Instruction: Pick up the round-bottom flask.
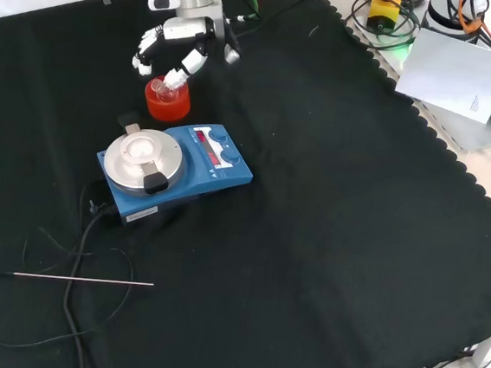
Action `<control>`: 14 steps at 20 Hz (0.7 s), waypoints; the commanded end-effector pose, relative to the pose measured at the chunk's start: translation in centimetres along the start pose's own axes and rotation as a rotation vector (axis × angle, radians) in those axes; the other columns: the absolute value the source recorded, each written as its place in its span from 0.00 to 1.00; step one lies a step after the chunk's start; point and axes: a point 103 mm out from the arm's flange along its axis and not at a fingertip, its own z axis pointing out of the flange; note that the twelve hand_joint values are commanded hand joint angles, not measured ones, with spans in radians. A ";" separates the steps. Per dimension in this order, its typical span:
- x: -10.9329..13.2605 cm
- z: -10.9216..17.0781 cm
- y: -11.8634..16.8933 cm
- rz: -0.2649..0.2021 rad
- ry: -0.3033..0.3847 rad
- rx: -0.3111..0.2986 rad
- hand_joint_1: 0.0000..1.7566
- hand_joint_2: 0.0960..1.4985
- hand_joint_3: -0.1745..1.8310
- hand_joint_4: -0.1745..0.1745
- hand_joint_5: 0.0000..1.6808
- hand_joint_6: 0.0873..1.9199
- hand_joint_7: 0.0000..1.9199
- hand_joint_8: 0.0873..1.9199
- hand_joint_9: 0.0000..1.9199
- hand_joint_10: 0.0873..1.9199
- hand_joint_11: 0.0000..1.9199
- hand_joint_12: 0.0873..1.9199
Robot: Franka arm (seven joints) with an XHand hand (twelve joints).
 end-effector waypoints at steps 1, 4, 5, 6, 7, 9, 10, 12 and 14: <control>0.3 0.5 0.1 -0.014 -0.008 0.013 0.50 0.60 0.07 0.34 0.27 0.31 0.22 0.28 0.30 0.28 0.14 0.66; 0.5 0.9 0.2 -0.014 -0.007 0.018 0.50 0.60 0.07 0.35 0.29 0.31 0.22 0.28 0.30 0.28 0.14 0.66; 0.6 1.0 0.2 -0.014 -0.007 0.019 0.50 0.60 0.07 0.35 0.30 0.31 0.22 0.28 0.30 0.28 0.14 0.67; 0.6 1.1 0.3 -0.015 -0.008 0.019 0.50 0.60 0.07 0.36 0.30 0.31 0.22 0.29 0.30 0.28 0.14 0.67; 0.7 1.2 0.3 -0.016 -0.009 0.020 0.50 0.60 0.07 0.36 0.31 0.32 0.22 0.29 0.30 0.28 0.14 0.67; 0.9 1.4 0.5 -0.017 -0.009 0.023 0.50 0.60 0.07 0.37 0.33 0.32 0.22 0.29 0.30 0.28 0.14 0.67; 0.9 1.4 0.5 -0.020 -0.007 0.026 0.50 0.60 0.07 0.37 0.33 0.32 0.22 0.29 0.30 0.28 0.14 0.67; 1.3 1.7 0.4 -0.020 -0.021 0.020 0.50 0.60 0.07 0.37 0.34 0.32 0.22 0.29 0.30 0.29 0.14 0.67; 1.3 1.8 0.5 -0.016 -0.024 0.020 0.50 0.60 0.07 0.37 0.35 0.32 0.22 0.29 0.30 0.29 0.14 0.67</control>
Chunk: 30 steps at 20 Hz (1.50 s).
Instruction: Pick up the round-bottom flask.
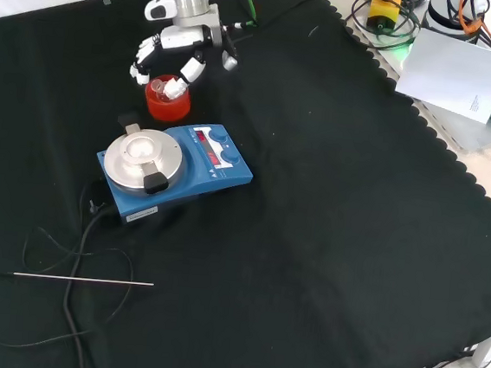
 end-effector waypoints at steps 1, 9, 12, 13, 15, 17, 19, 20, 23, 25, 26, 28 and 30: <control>0.5 0.5 0.0 0.004 -0.012 0.000 0.50 0.60 0.07 0.37 0.36 0.33 0.22 0.29 0.30 0.29 0.14 0.67; -0.3 0.3 0.6 0.022 -0.022 -0.024 0.51 0.65 0.07 0.42 0.54 0.32 0.24 0.29 0.32 0.29 0.15 0.67; -0.2 0.4 0.4 0.026 -0.027 -0.038 0.57 0.69 0.09 0.90 0.61 0.43 0.26 0.29 0.33 0.29 0.17 0.67; -0.1 0.4 0.3 0.024 -0.032 -0.044 0.58 0.69 0.09 0.95 0.62 0.43 0.26 0.29 0.34 0.29 0.17 0.67; 0.0 0.4 0.2 0.025 -0.035 -0.059 0.60 0.68 0.09 0.99 0.65 0.41 0.28 0.29 0.35 0.28 0.19 0.66; 0.0 0.3 0.2 0.031 -0.027 -0.066 0.61 0.68 0.09 1.00 0.67 0.39 0.30 0.27 0.38 0.26 0.22 0.64; -0.1 0.1 0.1 0.034 -0.023 -0.071 0.61 0.67 0.09 1.00 0.68 0.38 0.31 0.27 0.39 0.25 0.23 0.63; -0.1 -0.1 0.1 0.034 -0.021 -0.073 0.61 0.67 0.09 1.00 0.68 0.38 0.31 0.26 0.40 0.24 0.24 0.63; 0.0 -0.9 -0.1 0.040 -0.010 -0.075 0.61 0.67 0.09 1.00 0.68 0.38 0.32 0.26 0.41 0.23 0.25 0.63; 0.1 -1.4 -0.3 0.047 -0.005 -0.076 0.61 0.67 0.09 1.00 0.67 0.38 0.32 0.26 0.41 0.23 0.25 0.62; 0.2 -1.8 -0.4 0.047 -0.004 -0.076 0.61 0.67 0.09 0.99 0.67 0.39 0.32 0.26 0.41 0.23 0.25 0.62; 0.3 -2.5 -0.8 0.051 0.002 -0.076 0.61 0.67 0.09 0.99 0.67 0.39 0.32 0.26 0.41 0.23 0.26 0.62; 0.5 -3.4 -1.2 0.061 0.021 -0.088 0.61 0.67 0.09 0.95 0.68 0.38 0.33 0.25 0.42 0.23 0.26 0.62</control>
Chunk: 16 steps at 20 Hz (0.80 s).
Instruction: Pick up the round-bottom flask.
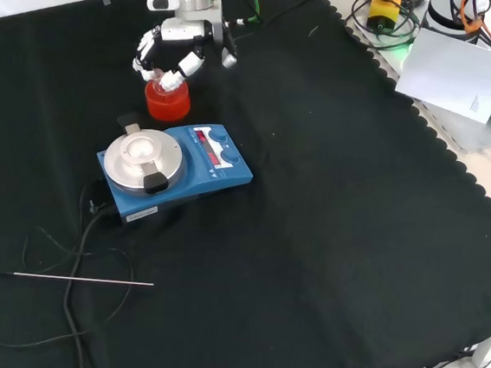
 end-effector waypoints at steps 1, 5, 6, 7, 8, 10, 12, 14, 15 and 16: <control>0.2 -2.3 -1.0 0.029 0.040 -0.009 0.61 0.67 0.09 0.94 0.68 0.38 0.33 0.25 0.42 0.23 0.26 0.62; 1.1 -3.9 -1.8 0.023 0.056 -0.027 0.62 0.67 0.09 0.91 0.69 0.37 0.35 0.25 0.43 0.22 0.27 0.62; 1.4 -4.3 -2.0 0.021 0.058 -0.031 0.62 0.67 0.09 0.90 0.69 0.36 0.35 0.25 0.43 0.22 0.27 0.62; 1.7 -4.6 -2.1 0.018 0.064 -0.033 0.62 0.67 0.09 0.90 0.69 0.36 0.35 0.25 0.44 0.22 0.28 0.62; 2.0 -5.0 -2.3 0.015 0.068 -0.037 0.62 0.67 0.09 0.90 0.69 0.36 0.35 0.25 0.44 0.22 0.28 0.62; 2.6 -5.6 -2.5 0.005 0.072 -0.044 0.62 0.67 0.09 0.90 0.69 0.36 0.35 0.25 0.44 0.22 0.28 0.61; 3.4 -6.0 -2.6 -0.007 0.081 -0.051 0.62 0.67 0.09 0.90 0.69 0.36 0.35 0.25 0.44 0.21 0.28 0.61; 4.1 -6.4 -2.8 -0.023 0.085 -0.055 0.62 0.67 0.09 0.90 0.69 0.36 0.35 0.25 0.44 0.21 0.28 0.61; 4.4 -6.6 -2.8 -0.028 0.087 -0.056 0.62 0.67 0.09 0.90 0.69 0.36 0.35 0.25 0.44 0.21 0.28 0.61; 4.8 -6.9 -2.8 -0.035 0.088 -0.058 0.62 0.67 0.09 0.90 0.69 0.36 0.36 0.25 0.44 0.21 0.29 0.61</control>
